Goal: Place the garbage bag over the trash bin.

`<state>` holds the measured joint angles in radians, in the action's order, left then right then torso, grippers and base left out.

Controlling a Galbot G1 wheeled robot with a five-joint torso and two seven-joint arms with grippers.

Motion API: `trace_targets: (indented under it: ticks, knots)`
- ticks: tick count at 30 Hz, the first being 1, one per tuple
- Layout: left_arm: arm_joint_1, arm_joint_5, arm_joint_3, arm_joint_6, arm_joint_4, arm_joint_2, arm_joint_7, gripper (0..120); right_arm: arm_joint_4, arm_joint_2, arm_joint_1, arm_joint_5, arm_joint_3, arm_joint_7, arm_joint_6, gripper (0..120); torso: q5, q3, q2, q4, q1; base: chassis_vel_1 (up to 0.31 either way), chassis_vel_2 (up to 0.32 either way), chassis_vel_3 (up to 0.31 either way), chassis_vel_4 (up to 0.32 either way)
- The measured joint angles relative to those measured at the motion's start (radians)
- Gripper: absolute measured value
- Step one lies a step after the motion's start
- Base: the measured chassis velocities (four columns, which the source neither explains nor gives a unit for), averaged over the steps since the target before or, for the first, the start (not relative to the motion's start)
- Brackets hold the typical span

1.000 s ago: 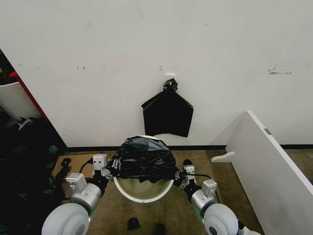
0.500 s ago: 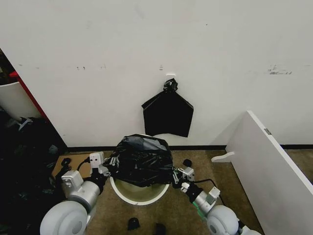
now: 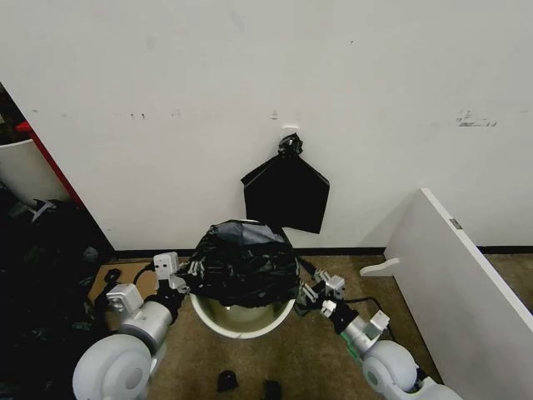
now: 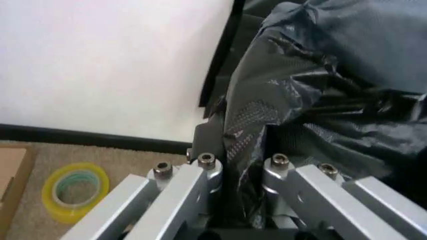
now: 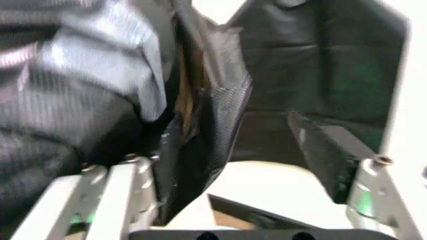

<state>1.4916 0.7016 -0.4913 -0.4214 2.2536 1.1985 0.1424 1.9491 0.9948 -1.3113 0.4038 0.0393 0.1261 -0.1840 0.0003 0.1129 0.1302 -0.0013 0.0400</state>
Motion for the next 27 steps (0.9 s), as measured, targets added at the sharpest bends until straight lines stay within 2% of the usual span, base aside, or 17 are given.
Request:
trace_targets:
  ticks: [2, 3, 5, 6, 8, 11, 15, 18, 21, 25, 27]
  knots:
    - [-0.010, -0.006, 0.001, 0.010, -0.020, 0.000, -0.006, 4, 0.069, -0.008, -0.017, -0.021, -0.020, 0.146, 0.099, 72, -0.0003, 0.000, 0.000, -0.0001, 0.000, 0.000, 0.000, 0.000, 0.000]
    - [-0.017, -0.007, 0.001, 0.018, -0.035, -0.001, -0.011, 4, 0.120, -0.015, -0.032, -0.005, -0.036, 0.242, 0.191, 75, -0.0002, 0.000, 0.000, -0.0001, 0.000, 0.000, 0.000, 0.000, 0.000]
    - [-0.027, -0.011, -0.001, 0.030, -0.053, -0.003, -0.015, 4, 0.215, -0.029, -0.059, 0.088, -0.055, 0.361, 0.340, 86, -0.0001, 0.000, 0.000, -0.0004, 0.000, 0.000, 0.000, 0.000, 0.000]
    - [-0.027, -0.011, -0.001, 0.030, -0.053, -0.003, -0.015, 4, 0.215, -0.029, -0.059, 0.088, -0.055, 0.361, 0.340, 86, -0.0001, 0.000, 0.000, -0.0004, 0.000, 0.000, 0.000, 0.000, 0.000]
    - [-0.033, -0.015, -0.004, 0.036, -0.065, -0.006, -0.016, 4, 0.304, -0.048, -0.083, 0.212, -0.060, 0.424, 0.465, 93, -0.0003, 0.000, 0.000, -0.0003, 0.000, 0.000, 0.000, 0.000, 0.000]
    - [-0.038, -0.030, -0.004, 0.043, -0.076, -0.009, -0.016, 4, 0.365, -0.067, -0.096, 0.292, -0.053, 0.462, 0.546, 99, -0.0002, 0.000, 0.000, 0.0000, 0.000, 0.000, 0.000, 0.000, 0.000]
    - [-0.044, -0.040, -0.005, 0.053, -0.088, -0.013, -0.017, 4, 0.390, -0.088, -0.098, 0.306, -0.036, 0.474, 0.566, 100, -0.0001, 0.000, 0.000, -0.0001, 0.000, 0.000, 0.000, 0.000, 0.000]
    - [-0.046, -0.058, -0.006, 0.077, -0.101, -0.016, -0.028, 4, 0.413, -0.100, -0.097, 0.280, -0.029, 0.446, 0.533, 100, -0.0001, 0.000, 0.000, -0.0001, 0.000, 0.000, 0.000, 0.000, 0.000]
    - [-0.041, -0.087, 0.000, 0.126, -0.113, -0.017, -0.048, 4, 0.437, -0.106, -0.085, 0.253, -0.034, 0.365, 0.471, 100, -0.0001, 0.000, 0.000, -0.0001, 0.000, 0.000, 0.000, 0.000, 0.000]
    - [-0.036, -0.107, 0.010, 0.163, -0.120, -0.017, -0.065, 4, 0.441, -0.117, -0.066, 0.233, -0.052, 0.284, 0.444, 100, -0.0001, 0.000, 0.000, -0.0001, 0.000, 0.000, 0.000, 0.000, 0.000]
    - [-0.037, -0.131, 0.020, 0.208, -0.129, -0.014, -0.090, 4, 0.391, -0.142, -0.028, 0.094, -0.077, 0.141, 0.411, 100, -0.0001, 0.000, 0.000, -0.0001, 0.000, 0.000, 0.000, 0.000, 0.000]
